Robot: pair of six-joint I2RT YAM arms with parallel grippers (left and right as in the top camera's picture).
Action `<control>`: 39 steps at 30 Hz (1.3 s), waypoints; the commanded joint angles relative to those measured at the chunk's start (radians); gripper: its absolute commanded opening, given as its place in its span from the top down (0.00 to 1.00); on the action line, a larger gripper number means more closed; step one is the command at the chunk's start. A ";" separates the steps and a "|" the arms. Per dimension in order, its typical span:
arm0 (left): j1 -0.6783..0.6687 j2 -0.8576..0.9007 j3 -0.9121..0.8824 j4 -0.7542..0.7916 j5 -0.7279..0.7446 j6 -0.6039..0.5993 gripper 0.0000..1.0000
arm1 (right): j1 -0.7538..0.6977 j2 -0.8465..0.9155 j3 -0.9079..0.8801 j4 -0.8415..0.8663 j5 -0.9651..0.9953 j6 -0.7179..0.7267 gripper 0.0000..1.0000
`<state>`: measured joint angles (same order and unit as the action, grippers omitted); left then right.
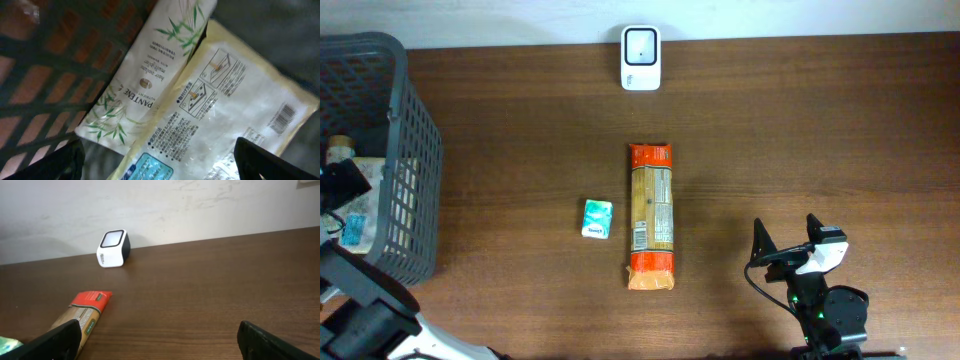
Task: Scan the item barcode
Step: 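Take the green tissue pack from the basket with left gripper, place on table, then lift a white snack bag from the basket and drop it on table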
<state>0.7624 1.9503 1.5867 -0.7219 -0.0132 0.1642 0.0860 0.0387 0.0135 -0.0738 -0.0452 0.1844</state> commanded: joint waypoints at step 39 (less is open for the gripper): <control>-0.671 -0.462 -0.009 -0.323 0.180 -0.326 1.00 | 0.003 -0.003 -0.008 0.000 -0.002 0.004 0.01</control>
<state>0.1967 1.4864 1.7874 -1.1442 0.3069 0.0048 0.0860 0.0387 0.0135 -0.0738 -0.0452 0.1848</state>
